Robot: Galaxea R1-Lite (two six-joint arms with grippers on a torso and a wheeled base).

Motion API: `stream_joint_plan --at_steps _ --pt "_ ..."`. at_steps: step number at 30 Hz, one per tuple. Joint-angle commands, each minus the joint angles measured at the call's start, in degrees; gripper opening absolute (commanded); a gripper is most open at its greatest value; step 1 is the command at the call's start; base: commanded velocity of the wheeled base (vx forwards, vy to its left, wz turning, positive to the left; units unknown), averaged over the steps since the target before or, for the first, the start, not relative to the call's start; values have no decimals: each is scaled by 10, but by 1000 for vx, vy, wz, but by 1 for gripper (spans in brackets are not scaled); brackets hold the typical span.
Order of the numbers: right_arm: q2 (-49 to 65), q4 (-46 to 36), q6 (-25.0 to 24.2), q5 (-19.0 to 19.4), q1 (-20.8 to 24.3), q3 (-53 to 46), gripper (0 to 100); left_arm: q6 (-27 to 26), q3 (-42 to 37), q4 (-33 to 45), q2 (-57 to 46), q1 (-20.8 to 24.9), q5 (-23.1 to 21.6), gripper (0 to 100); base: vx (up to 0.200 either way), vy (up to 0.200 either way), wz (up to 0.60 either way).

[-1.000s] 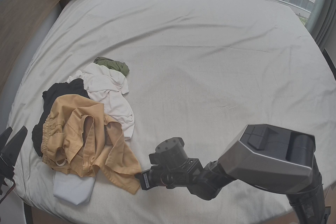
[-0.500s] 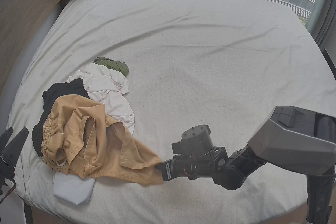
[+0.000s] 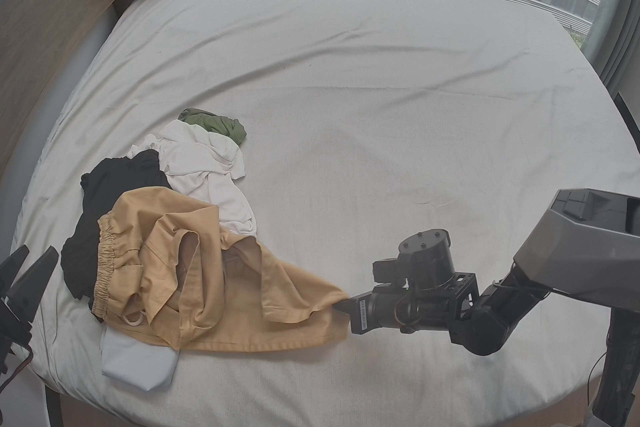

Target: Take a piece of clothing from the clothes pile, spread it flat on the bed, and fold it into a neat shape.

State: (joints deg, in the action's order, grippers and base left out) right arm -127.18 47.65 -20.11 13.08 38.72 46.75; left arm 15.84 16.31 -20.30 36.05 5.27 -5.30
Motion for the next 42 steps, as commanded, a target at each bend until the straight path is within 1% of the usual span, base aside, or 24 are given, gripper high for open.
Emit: stream_joint_plan --at_steps 1,7,11,18,20,22,24,28,36,39,42 --pt "29 5 0 0 -17 -30 0 1 -3 0 1 0 -1 100 0 0 0" --pt "64 5 1 1 -37 -74 0 0 -6 0 1 0 -1 100 0 0 0" --pt "84 10 13 1 -56 -105 0 0 -6 0 1 0 -1 100 0 0 0" --pt "96 42 17 1 -87 -169 0 0 -7 0 1 0 -6 100 0 0 0" --pt "96 64 32 2 -99 -198 0 0 -8 0 1 0 -7 100 0 0 0" --pt "95 88 34 2 -109 -221 0 0 -8 1 2 1 -7 100 0 0 0" --pt "94 95 35 2 -112 -231 0 0 -8 0 2 1 -7 100 0 0 0" --pt "92 121 37 2 -140 -271 0 0 -8 1 2 1 -7 100 0 0 0" --pt "93 132 45 4 -176 -310 0 -1 -9 0 6 7 -7 100 0 0 0" --pt "95 133 45 4 -182 -315 0 -1 -9 0 8 7 -8 100 0 0 0" --pt "99 133 46 4 -200 -316 0 -1 -8 0 10 7 -8 100 0 0 0"
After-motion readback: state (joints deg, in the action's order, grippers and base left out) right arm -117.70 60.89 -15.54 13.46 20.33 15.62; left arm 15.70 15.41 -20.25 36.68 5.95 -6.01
